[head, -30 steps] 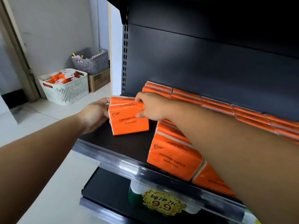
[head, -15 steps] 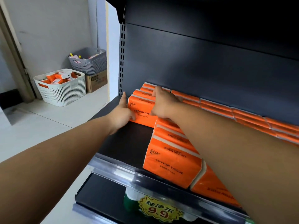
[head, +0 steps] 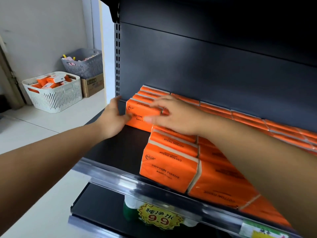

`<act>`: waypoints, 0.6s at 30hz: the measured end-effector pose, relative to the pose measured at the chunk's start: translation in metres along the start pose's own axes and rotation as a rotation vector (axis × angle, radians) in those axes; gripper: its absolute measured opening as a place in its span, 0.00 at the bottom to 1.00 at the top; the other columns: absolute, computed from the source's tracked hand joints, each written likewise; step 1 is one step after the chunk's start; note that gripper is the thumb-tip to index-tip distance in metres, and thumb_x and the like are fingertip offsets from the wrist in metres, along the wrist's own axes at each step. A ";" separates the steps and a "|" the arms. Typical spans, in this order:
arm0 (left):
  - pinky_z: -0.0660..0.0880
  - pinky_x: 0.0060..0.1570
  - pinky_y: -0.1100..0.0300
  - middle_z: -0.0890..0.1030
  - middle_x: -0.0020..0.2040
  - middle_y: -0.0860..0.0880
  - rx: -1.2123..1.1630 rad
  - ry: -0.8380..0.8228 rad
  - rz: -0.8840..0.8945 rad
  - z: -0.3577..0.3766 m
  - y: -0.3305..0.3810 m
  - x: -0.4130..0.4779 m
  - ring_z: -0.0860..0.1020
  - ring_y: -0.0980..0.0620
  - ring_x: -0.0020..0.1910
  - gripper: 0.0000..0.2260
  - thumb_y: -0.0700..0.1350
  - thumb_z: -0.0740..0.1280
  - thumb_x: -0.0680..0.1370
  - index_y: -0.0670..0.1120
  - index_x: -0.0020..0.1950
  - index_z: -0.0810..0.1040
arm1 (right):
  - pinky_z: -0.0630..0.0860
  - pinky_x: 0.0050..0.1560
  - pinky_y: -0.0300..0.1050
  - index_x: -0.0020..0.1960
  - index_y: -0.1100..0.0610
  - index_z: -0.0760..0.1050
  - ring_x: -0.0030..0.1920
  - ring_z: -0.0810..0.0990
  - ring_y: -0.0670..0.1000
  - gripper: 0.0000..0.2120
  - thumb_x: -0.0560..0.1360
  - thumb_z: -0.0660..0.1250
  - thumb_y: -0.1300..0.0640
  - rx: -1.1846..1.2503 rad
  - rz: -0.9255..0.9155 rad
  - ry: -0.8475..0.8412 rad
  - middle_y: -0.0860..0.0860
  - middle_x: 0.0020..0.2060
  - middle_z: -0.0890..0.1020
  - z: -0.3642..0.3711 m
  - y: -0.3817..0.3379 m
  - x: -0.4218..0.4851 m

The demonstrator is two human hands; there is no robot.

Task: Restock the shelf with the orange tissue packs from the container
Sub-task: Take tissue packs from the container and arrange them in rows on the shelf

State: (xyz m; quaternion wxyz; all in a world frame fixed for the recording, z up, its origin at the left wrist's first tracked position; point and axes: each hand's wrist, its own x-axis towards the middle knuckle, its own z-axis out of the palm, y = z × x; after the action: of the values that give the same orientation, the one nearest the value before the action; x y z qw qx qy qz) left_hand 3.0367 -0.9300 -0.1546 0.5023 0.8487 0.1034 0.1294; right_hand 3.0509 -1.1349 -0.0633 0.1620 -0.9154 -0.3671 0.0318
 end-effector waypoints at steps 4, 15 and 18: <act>0.62 0.71 0.56 0.71 0.69 0.54 -0.204 -0.050 0.130 -0.007 0.012 -0.037 0.67 0.57 0.69 0.28 0.53 0.70 0.74 0.53 0.72 0.66 | 0.44 0.76 0.60 0.77 0.39 0.38 0.78 0.41 0.48 0.57 0.61 0.70 0.28 -0.220 0.069 -0.442 0.38 0.77 0.41 -0.006 -0.003 -0.061; 0.72 0.65 0.44 0.83 0.58 0.47 -0.602 -0.303 -0.191 0.053 0.046 -0.112 0.81 0.47 0.57 0.18 0.57 0.58 0.81 0.53 0.67 0.74 | 0.39 0.73 0.65 0.77 0.44 0.33 0.78 0.40 0.54 0.52 0.73 0.71 0.46 -0.347 0.144 -0.307 0.46 0.78 0.36 0.026 0.002 -0.088; 0.71 0.65 0.45 0.82 0.59 0.46 -0.491 -0.211 -0.208 0.041 0.053 -0.113 0.81 0.47 0.56 0.19 0.57 0.61 0.80 0.49 0.67 0.74 | 0.45 0.75 0.64 0.78 0.43 0.38 0.78 0.45 0.55 0.50 0.71 0.69 0.37 -0.165 0.183 -0.227 0.46 0.79 0.43 0.008 0.001 -0.107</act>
State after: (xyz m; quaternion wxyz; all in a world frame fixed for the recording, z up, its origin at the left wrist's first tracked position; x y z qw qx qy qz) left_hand 2.9452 -1.0239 -0.1397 0.7113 0.6953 0.1027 0.0091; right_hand 2.9722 -1.2060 -0.0776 0.0402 -0.9457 -0.2996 0.1195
